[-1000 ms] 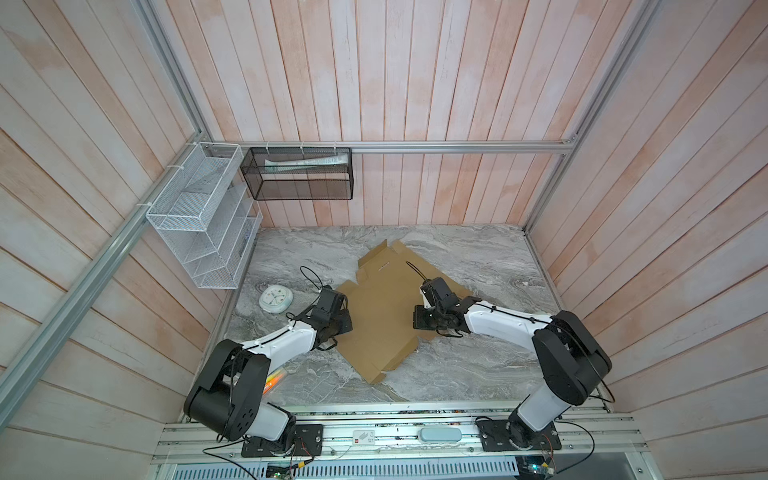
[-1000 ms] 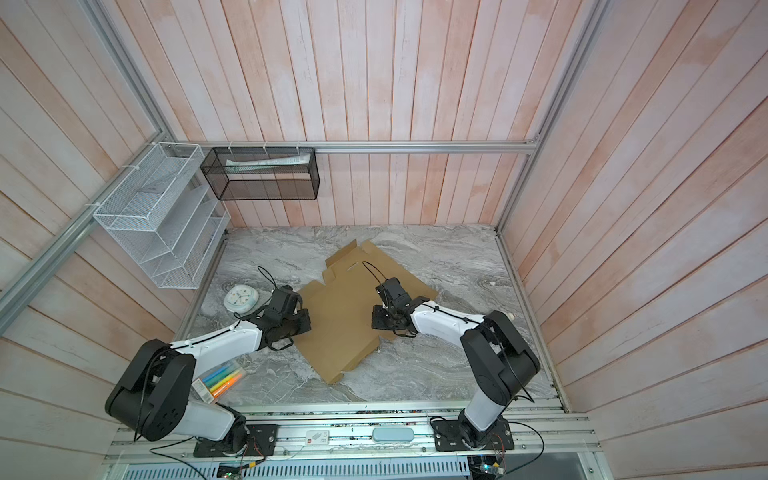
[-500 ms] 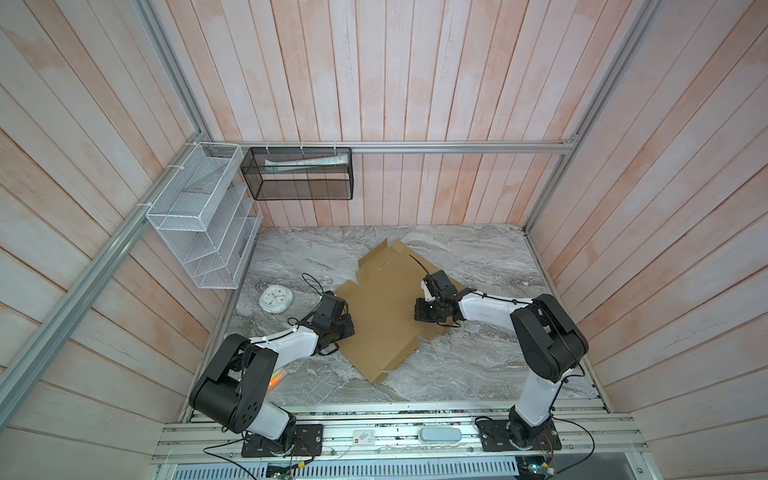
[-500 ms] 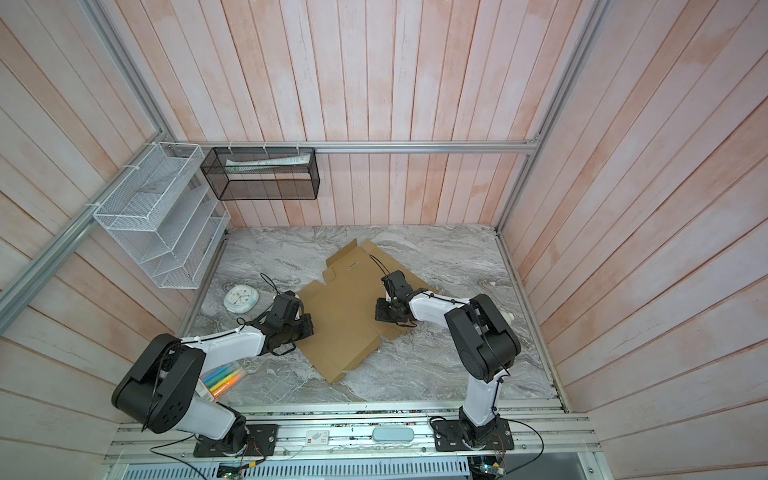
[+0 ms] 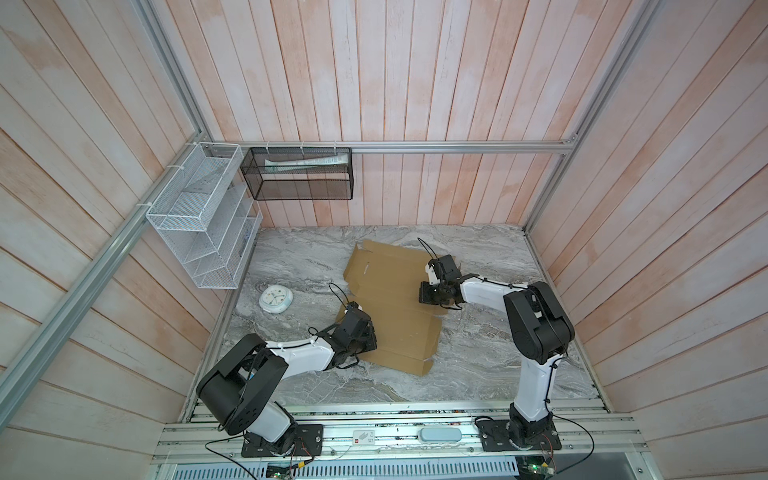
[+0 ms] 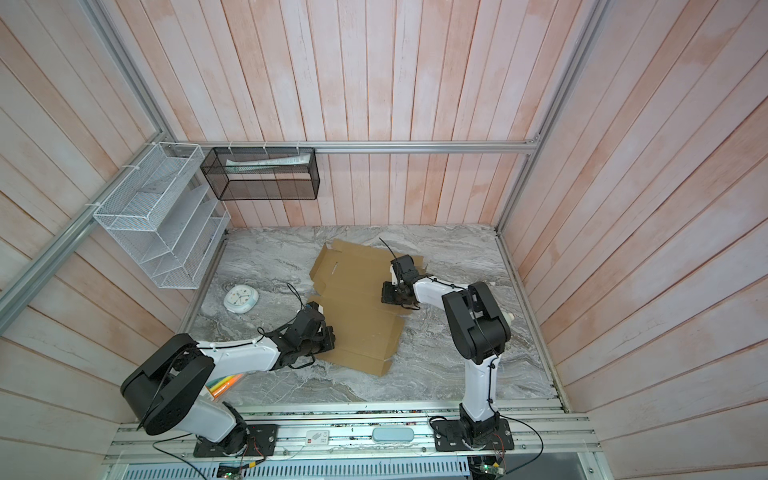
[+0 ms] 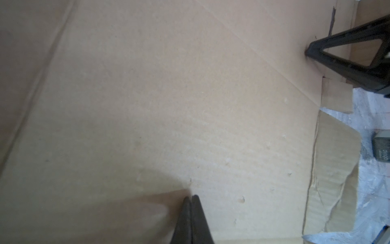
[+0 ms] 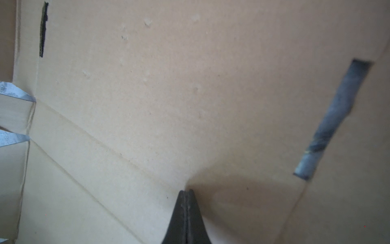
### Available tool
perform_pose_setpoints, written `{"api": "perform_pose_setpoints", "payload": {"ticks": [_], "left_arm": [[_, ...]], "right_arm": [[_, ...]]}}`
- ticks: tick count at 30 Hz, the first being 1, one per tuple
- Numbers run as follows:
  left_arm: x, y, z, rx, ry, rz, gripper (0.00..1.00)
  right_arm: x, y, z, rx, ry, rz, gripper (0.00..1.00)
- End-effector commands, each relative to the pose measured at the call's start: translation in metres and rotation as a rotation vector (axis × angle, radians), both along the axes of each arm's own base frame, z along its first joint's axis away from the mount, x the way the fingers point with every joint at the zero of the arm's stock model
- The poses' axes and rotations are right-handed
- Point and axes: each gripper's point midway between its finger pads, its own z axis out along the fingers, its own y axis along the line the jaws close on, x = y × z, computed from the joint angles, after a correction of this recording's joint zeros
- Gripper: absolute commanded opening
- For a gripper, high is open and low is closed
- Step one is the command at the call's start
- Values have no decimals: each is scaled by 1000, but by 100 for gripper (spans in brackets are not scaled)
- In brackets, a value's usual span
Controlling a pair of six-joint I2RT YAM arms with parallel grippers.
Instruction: Fold the paper box
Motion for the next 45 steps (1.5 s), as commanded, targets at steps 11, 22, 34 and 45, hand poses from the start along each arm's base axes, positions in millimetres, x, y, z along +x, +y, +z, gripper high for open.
{"api": "perform_pose_setpoints", "payload": {"ticks": [11, 22, 34, 45], "left_arm": [[59, 11, 113, 55, -176, -4, 0], [126, 45, 121, 125, -178, 7, 0], [188, 64, 74, 275, -102, 6, 24], [216, 78, 68, 313, -116, 49, 29]], "right_arm": [[-31, 15, 55, 2, -119, 83, 11], [-78, 68, 38, 36, -83, 176, 12], [-130, 91, 4, 27, 5, 290, 9], [-179, 80, -30, -19, 110, 345, 7]]}}
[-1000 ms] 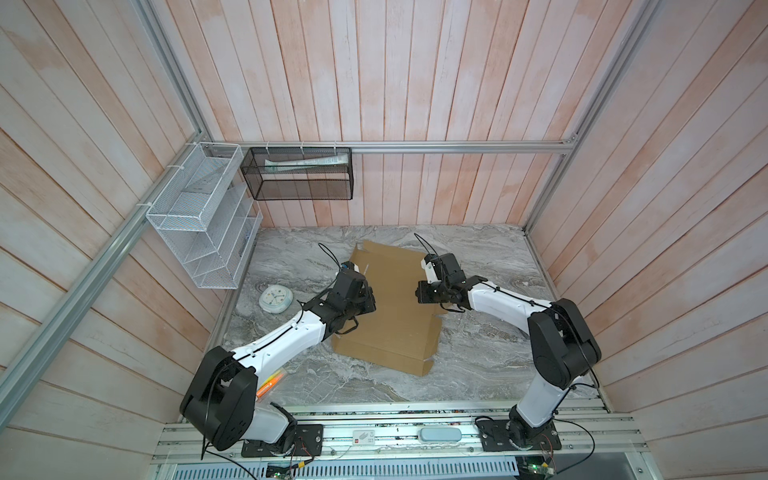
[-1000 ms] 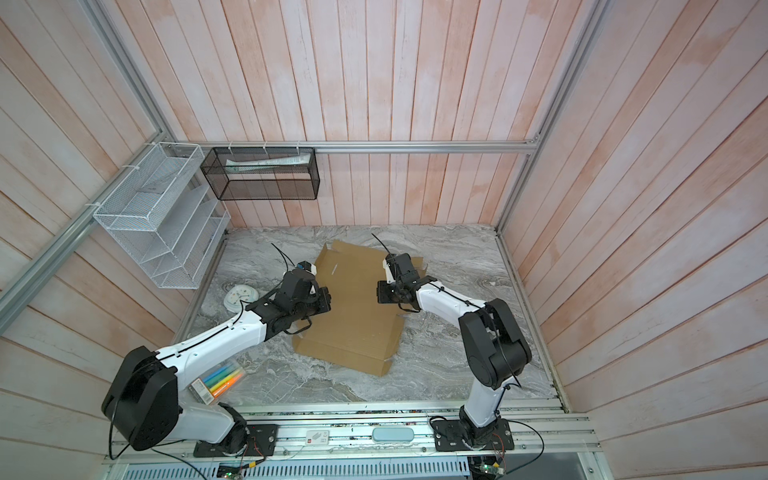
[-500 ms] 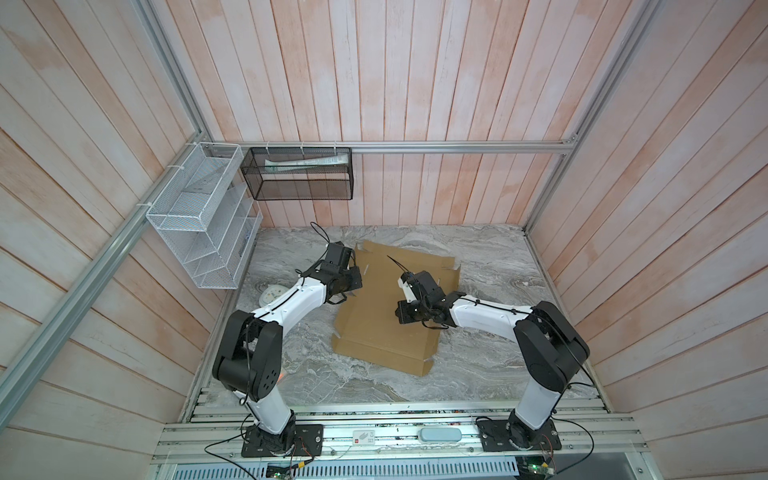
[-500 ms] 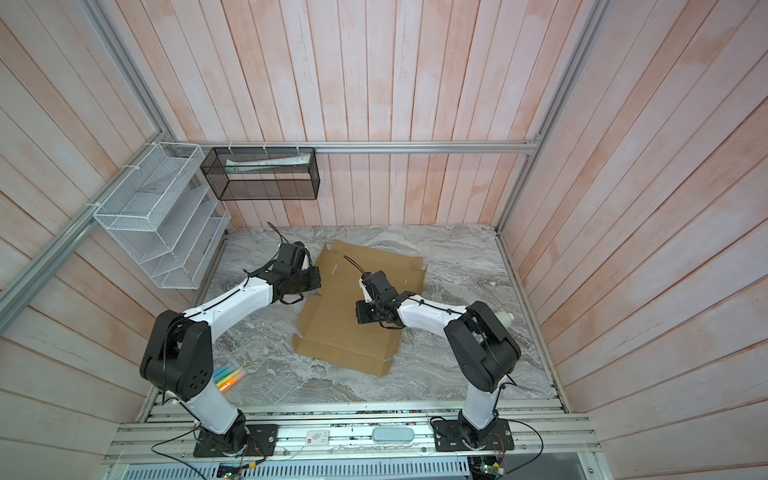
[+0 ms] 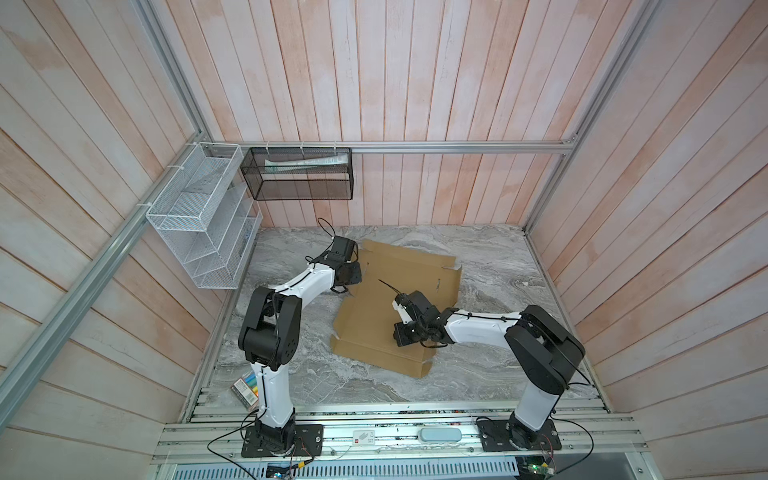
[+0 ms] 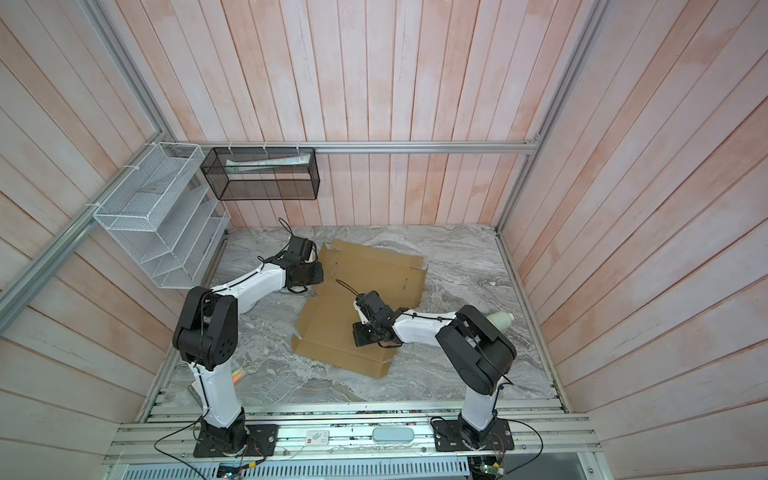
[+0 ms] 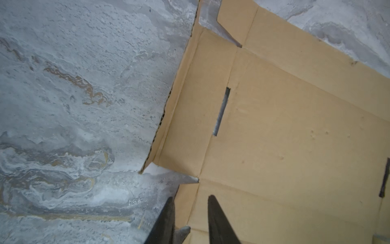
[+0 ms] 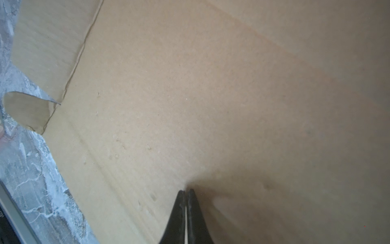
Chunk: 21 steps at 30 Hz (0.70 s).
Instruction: Fold the paper box
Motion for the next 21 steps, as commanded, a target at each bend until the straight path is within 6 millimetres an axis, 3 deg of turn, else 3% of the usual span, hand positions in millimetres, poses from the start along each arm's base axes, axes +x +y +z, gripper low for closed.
{"api": "perform_pose_setpoints", "payload": {"ticks": [1, 12, 21], "left_arm": [[13, 9, 6, 31, -25, 13, 30], [31, 32, 9, 51, -42, 58, 35], [49, 22, -14, 40, -13, 24, 36]], "right_arm": [[-31, -14, -27, -63, 95, 24, 7], [-55, -28, -35, -109, 114, 71, 7], [-55, -29, -33, -115, 106, 81, 7]]}}
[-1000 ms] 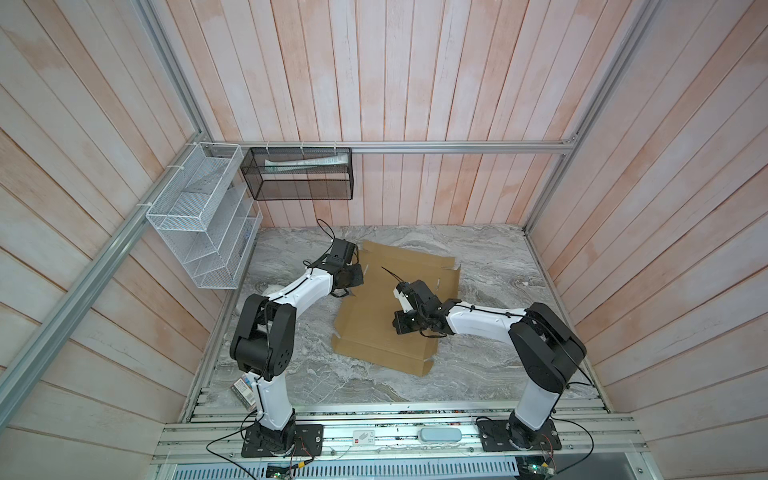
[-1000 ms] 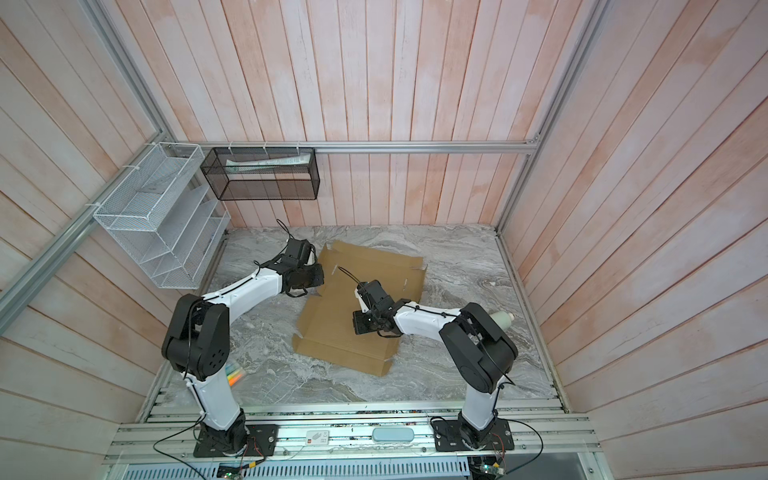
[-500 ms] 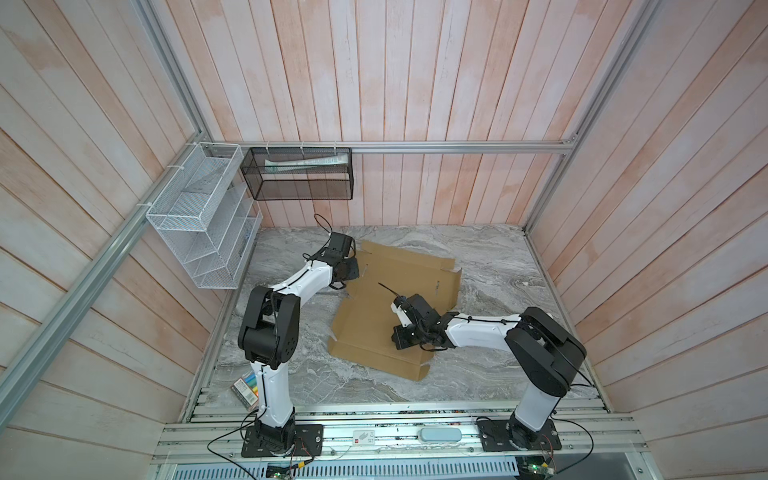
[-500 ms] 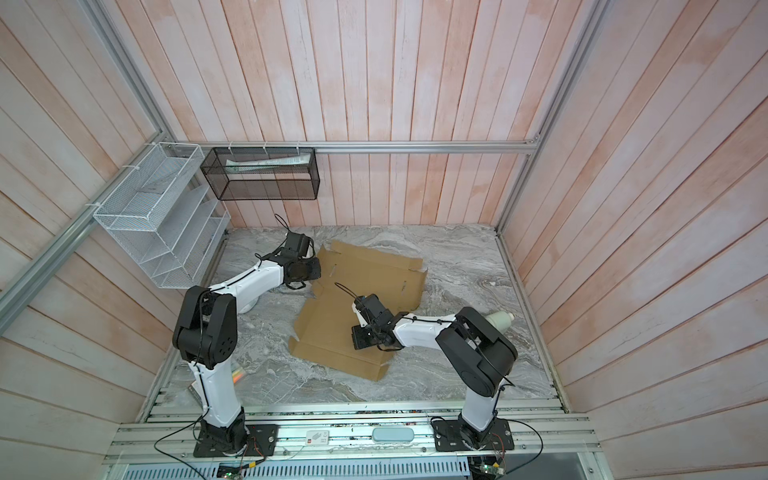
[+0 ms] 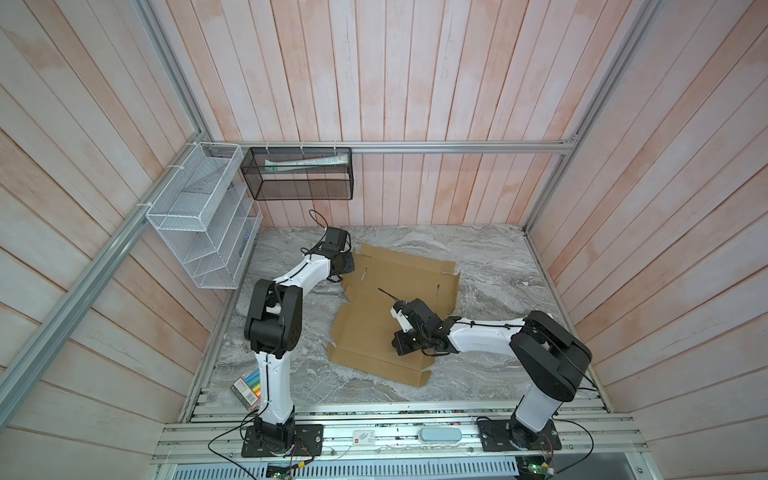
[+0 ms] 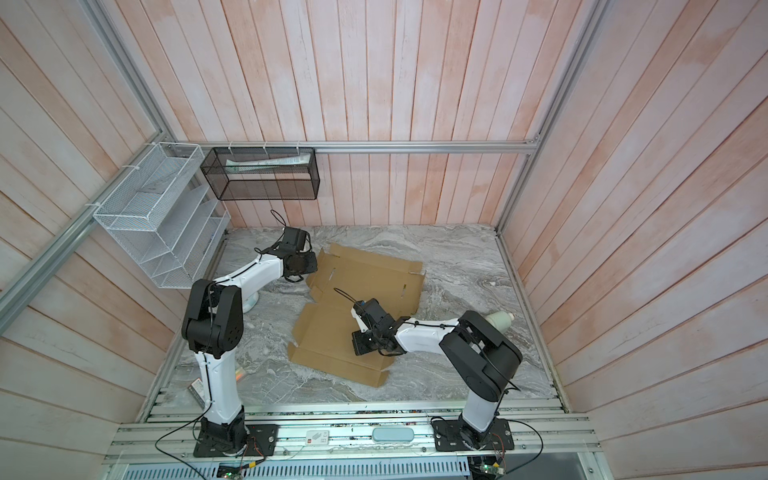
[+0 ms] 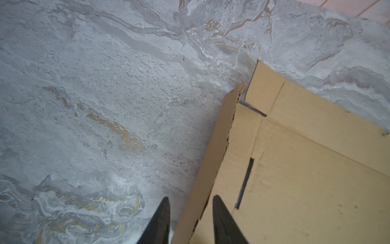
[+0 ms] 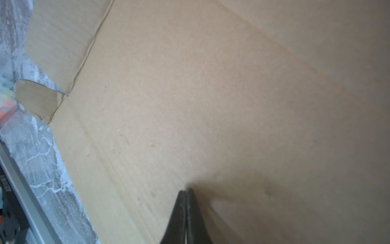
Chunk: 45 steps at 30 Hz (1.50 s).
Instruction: Fold the paper box
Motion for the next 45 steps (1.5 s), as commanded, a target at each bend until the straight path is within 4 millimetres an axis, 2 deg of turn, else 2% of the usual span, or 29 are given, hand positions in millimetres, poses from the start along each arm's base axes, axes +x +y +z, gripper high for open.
{"api": "perform_pose_setpoints", "payload": {"ticks": [1, 10, 14, 17, 24, 28, 34, 40, 45], "left_arm": [[6, -7, -10, -4, 15, -38, 36], [17, -16, -33, -27, 39, -60, 35], [20, -16, -38, -31, 35, -52, 18], [22, -17, -36, -39, 22, -47, 1], [23, -17, -17, -70, -37, -35, 0], [19, -12, 4, -104, -109, -9, 0], [2, -2, 39, -179, -243, 36, 0], [-25, 10, 57, -224, -352, 82, 0], [-52, 17, 68, -259, -451, 81, 0]], "right_arm": [[-32, -30, -32, -140, 111, 27, 7], [-33, -29, -36, -138, 122, 35, 7], [-33, -29, -37, -139, 124, 36, 7], [-32, -28, -37, -137, 121, 36, 7], [-23, -30, -30, -125, 103, 0, 7], [-9, -26, -12, -85, 71, -49, 12], [17, -14, 29, 19, 4, -151, 25], [42, -6, 71, 115, -56, -274, 40], [56, -2, 109, 239, -107, -364, 58]]}}
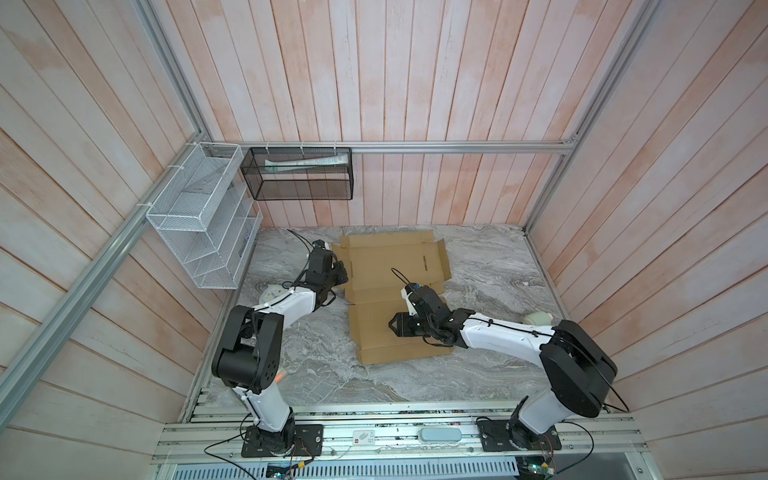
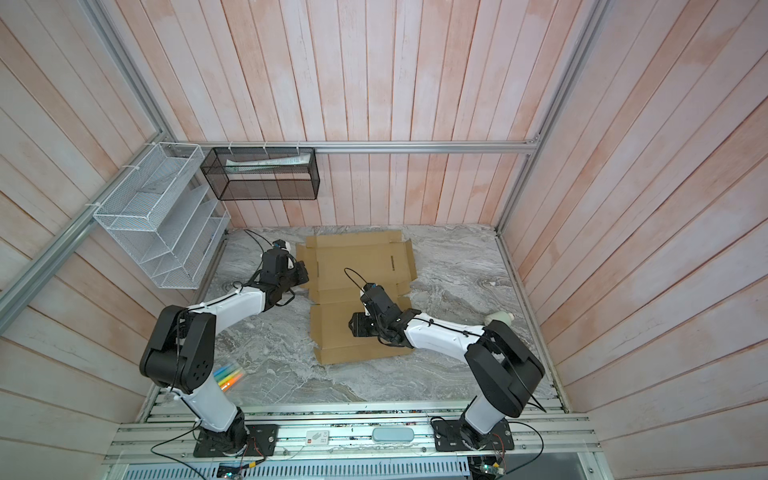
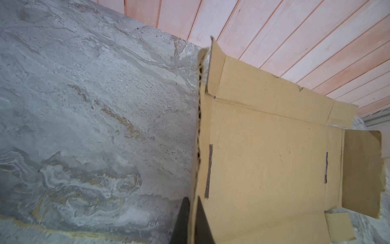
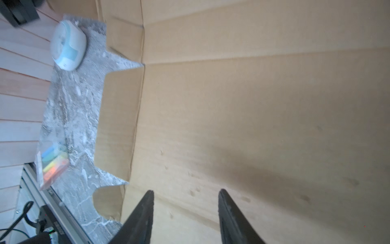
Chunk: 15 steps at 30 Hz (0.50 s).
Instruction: Fold the paper box
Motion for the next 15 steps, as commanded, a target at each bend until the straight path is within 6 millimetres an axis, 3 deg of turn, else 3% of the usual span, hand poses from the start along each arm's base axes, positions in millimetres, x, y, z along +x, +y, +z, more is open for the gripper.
{"api": "perform_pose_setpoints", "payload": {"ticks": [1, 8, 15], "left_arm": [[-2, 4, 27, -47, -146, 17, 0], [-39, 13, 35, -78, -284, 12, 0], [-68, 19, 47, -47, -408, -12, 0]], "right_arm": [[21, 2, 41, 122, -66, -122, 60], [50, 3, 85, 362, -70, -237, 68], [82, 8, 103, 465, -27, -306, 72]]}}
